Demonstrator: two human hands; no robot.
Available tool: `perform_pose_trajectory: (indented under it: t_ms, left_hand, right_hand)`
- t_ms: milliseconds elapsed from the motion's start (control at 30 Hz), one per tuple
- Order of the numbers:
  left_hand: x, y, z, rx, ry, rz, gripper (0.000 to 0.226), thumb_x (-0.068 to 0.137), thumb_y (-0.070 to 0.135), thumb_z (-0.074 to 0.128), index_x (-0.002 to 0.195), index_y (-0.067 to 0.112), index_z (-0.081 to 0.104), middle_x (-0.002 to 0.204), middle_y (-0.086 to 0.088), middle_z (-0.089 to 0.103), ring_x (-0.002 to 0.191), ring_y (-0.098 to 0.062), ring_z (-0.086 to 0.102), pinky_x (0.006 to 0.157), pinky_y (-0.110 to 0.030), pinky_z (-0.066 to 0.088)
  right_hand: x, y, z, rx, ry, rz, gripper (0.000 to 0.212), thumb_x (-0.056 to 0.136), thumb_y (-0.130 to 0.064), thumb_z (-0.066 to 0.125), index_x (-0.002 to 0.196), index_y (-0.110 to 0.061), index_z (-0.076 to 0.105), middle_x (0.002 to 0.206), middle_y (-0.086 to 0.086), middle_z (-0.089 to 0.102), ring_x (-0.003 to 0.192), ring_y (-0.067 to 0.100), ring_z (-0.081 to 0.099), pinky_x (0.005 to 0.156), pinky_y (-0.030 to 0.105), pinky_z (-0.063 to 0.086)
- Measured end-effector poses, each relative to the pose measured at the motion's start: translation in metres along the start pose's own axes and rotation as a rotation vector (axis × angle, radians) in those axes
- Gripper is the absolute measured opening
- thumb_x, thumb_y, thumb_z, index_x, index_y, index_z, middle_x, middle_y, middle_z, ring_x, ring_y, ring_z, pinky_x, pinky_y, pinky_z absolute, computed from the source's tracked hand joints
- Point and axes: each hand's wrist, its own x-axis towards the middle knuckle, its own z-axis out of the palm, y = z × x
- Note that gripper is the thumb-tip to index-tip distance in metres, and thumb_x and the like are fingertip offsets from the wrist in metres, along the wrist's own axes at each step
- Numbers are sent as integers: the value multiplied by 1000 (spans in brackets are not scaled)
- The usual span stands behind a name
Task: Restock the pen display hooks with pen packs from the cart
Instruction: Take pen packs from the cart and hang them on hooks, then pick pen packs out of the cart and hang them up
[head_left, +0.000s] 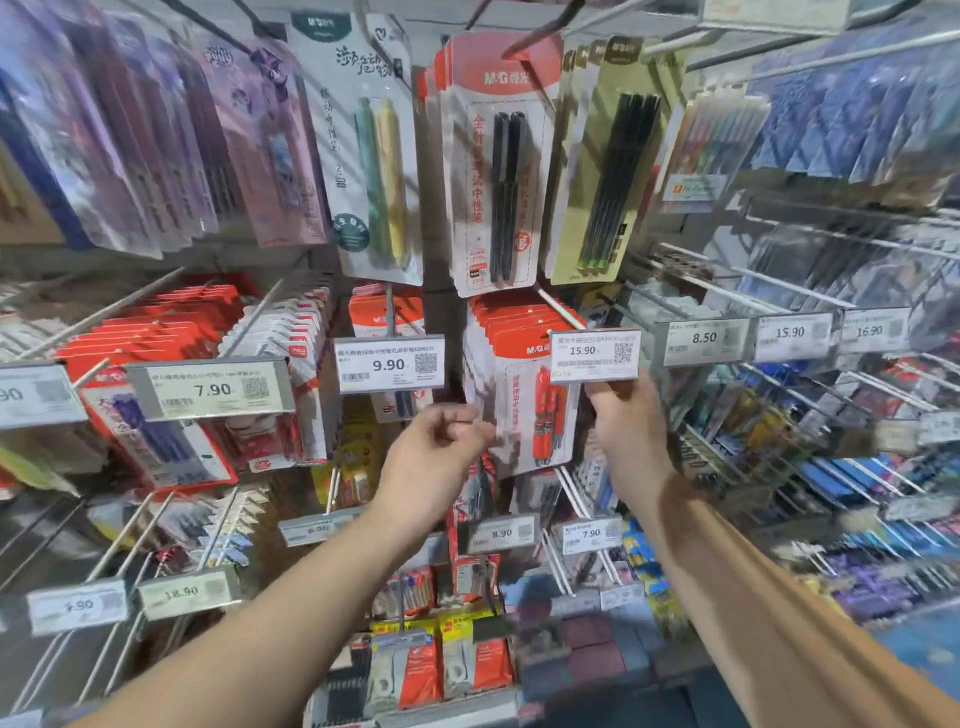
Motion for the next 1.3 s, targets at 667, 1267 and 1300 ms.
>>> perform_pose_trajectory:
  t_ms: [667, 1267, 1300]
  left_hand:
    - [-140, -36, 122, -181, -820, -172, 14, 97, 6, 65, 101, 19, 67, 73, 9, 72, 60, -9, 63, 57, -23, 52]
    - [-376, -36, 359, -32, -1098, -289, 10, 103, 16, 60, 107, 18, 69, 88, -1, 75, 68, -17, 72, 59, -27, 54]
    - [-381, -36, 366, -12, -1103, -293, 12, 103, 18, 61, 110, 17, 70, 91, -2, 75, 71, -18, 71, 62, -29, 55]
  right_hand:
    - [-258, 54, -222, 248, 604, 330, 15, 105, -11, 53, 94, -16, 61, 68, 0, 68, 56, 15, 66, 51, 25, 51]
    - [-440, 135, -501, 357, 1024, 452, 8, 106, -17, 54, 104, -14, 62, 95, 17, 75, 87, 37, 74, 70, 38, 56]
    - [-443, 140, -512, 358, 1022, 469, 9, 106, -18, 54, 104, -15, 63, 88, 9, 74, 82, 29, 74, 66, 34, 56]
